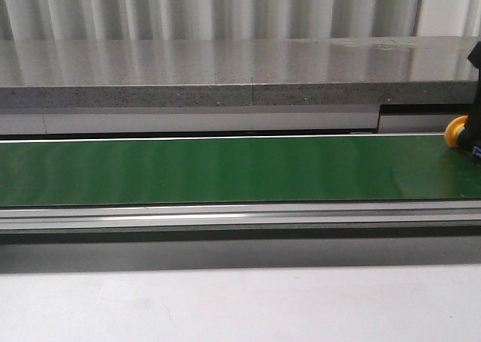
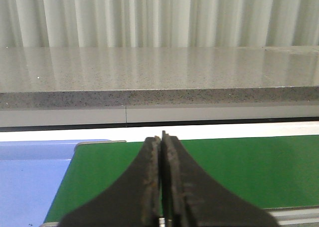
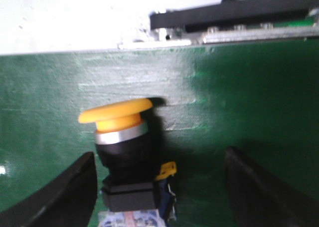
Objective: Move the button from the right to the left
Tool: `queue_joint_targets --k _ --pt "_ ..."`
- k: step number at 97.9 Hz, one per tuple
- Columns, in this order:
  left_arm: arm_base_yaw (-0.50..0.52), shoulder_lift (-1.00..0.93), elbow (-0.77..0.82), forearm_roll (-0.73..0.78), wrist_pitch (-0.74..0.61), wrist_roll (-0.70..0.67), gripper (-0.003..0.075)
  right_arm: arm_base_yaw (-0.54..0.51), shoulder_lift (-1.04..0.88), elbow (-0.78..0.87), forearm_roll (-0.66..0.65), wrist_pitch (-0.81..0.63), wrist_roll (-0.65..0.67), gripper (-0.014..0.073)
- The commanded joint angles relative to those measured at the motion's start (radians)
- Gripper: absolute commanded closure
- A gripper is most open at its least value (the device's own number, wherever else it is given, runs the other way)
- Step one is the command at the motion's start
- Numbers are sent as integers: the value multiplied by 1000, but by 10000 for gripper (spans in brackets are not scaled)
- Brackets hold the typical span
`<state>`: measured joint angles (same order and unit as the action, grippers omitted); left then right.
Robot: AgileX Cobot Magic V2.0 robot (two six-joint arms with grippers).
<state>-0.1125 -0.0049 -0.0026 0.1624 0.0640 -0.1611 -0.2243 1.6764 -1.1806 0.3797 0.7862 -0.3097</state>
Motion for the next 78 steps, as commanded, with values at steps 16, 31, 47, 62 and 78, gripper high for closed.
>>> queue_joint_targets --k 16,31,47,62,78 --pt "-6 -35 26 0 -81 -9 740 4 -227 -25 46 -54 -70 50" --pt "-6 -35 26 0 -81 -9 740 4 -378 8 48 -86 -141 50" --pt "-6 -35 26 0 -81 -9 740 4 -589 144 47 -184 -178 50" --pt "-6 -35 26 0 -81 -9 740 4 -782 301 35 -224 -190 53" --pt "-6 -35 26 0 -81 -9 740 4 -949 446 41 -254 -189 54"
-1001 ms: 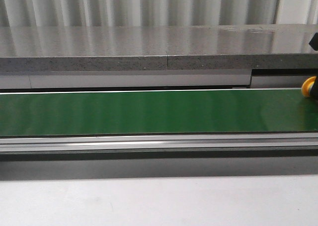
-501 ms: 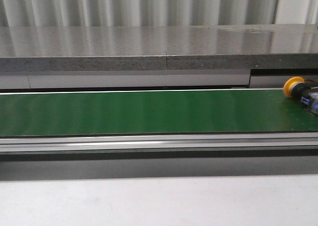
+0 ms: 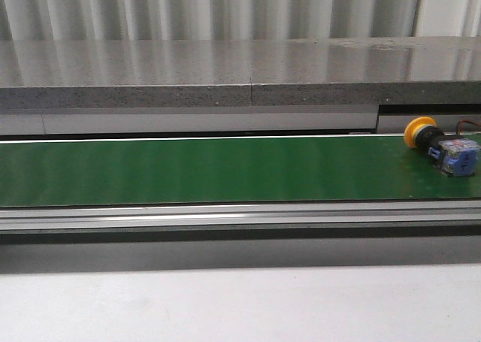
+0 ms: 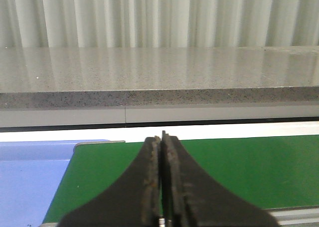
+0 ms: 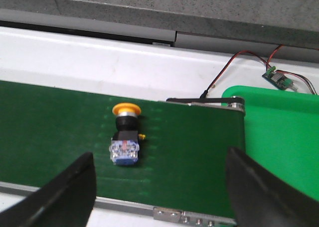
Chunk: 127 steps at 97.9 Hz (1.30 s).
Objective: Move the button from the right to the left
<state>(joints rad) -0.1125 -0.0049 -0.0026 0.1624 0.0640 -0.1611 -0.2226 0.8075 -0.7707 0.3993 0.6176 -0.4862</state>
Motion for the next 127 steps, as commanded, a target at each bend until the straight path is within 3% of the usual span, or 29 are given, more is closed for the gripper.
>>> queue_joint_targets --k 1,9,16,40,48,96,111,127 --pt "-6 -35 26 0 -81 -9 740 2 -94 41 25 -90 -12 55" --pt "-6 -35 26 0 -81 -9 740 2 -172 94 38 -112 -12 76" --pt "-6 -35 26 0 -81 -9 740 2 -232 126 38 -114 -12 144" --pt "-6 -35 26 0 -81 -9 740 2 -311 164 38 -115 -12 566" --pt "-6 -35 26 0 -81 -9 740 2 -311 164 38 -113 -12 668" --pt "-6 -35 2 -43 -180 -9 740 2 -311 164 38 -109 -12 661" --pt "-6 -6 -106 -123 -70 -9 740 2 -311 164 38 -109 -12 661" --pt "-6 117 -304 -123 139 -9 740 2 -311 164 38 -109 -12 661"
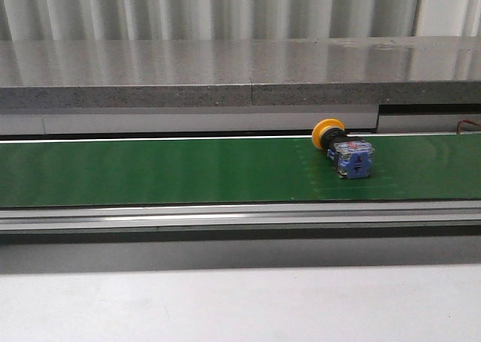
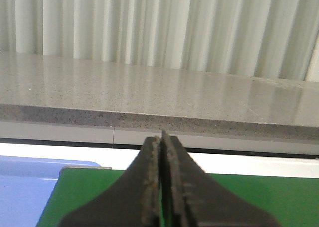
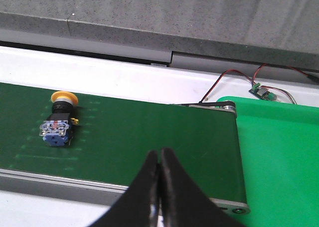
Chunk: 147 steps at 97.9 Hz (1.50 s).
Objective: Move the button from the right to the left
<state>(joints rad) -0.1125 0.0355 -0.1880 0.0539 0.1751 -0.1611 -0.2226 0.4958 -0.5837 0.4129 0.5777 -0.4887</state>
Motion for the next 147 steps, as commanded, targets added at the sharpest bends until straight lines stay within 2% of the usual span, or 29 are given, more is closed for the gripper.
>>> queue_joint_targets --k 1,24,36,48,97,102,109,116,126,133,138,147 --pt "-6 94 -141 -14 54 -9 740 2 0 -23 24 -69 -10 661" --pt "-6 431 -523 -14 447 -2 740 2 0 -23 24 -68 -10 661" --pt "-6 579 -664 -14 559 -2 740 2 0 -23 24 -68 -10 661" --pt "-6 679 -721 -14 596 -2 740 2 0 -23 24 -67 -10 661" --pt "-6 864 -709 -14 615 -2 723 2 0 -23 24 -66 -10 661" --pt "-6 872 -709 -14 618 -2 687 2 0 -23 24 -66 -10 661" --pt "-6 879 -709 -14 619 -2 591 2 0 -23 24 -66 -10 661" --pt "-6 884 -709 -14 619 -2 442 2 0 -23 24 -66 -10 661" --pt "-6 884 -709 -20 619 -11 185 2 0 -23 24 -66 -10 661" --pt "-6 884 -709 -25 618 -37 71 2 0 -23 24 -66 -10 661" --pt "-6 884 -709 -25 618 -37 34 2 0 -23 24 -66 -10 661" --pt "-6 888 -709 -29 618 -37 48 2 0 -23 24 -66 -10 661"
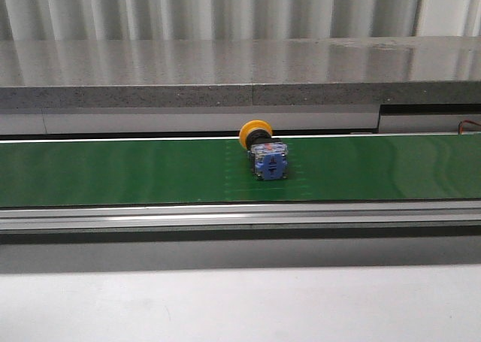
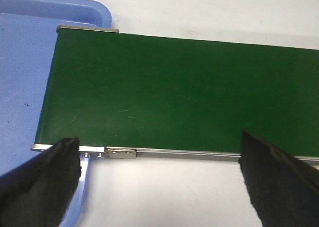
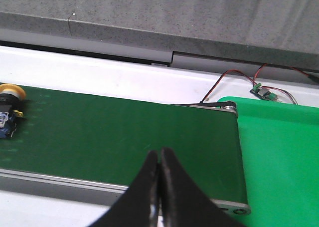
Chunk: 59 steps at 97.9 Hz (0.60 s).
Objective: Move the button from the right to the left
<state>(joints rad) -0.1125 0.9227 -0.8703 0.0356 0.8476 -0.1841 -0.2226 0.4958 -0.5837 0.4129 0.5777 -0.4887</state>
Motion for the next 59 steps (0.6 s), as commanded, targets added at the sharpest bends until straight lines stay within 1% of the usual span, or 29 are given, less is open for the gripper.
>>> queue_joint_targets --k 1,12,19,36,48,59 --pt "-6 1 -26 -13 -55 -14 50 2 0 -23 24 -66 -10 661" --pt "-13 25 -26 -54 -77 4 58 2 0 -23 24 -66 -10 661" --pt "-42 48 -26 -102 -107 29 58 2 0 -23 24 -66 -10 661" --pt "-171 130 -39 -124 -236 19 58 2 0 -23 24 -66 -10 661" --pt "-265 224 -90 -124 -266 12 58 2 0 -23 24 -66 -10 661" --pt "-315 334 -164 -124 -266 10 58 2 0 -23 24 -66 -10 661"
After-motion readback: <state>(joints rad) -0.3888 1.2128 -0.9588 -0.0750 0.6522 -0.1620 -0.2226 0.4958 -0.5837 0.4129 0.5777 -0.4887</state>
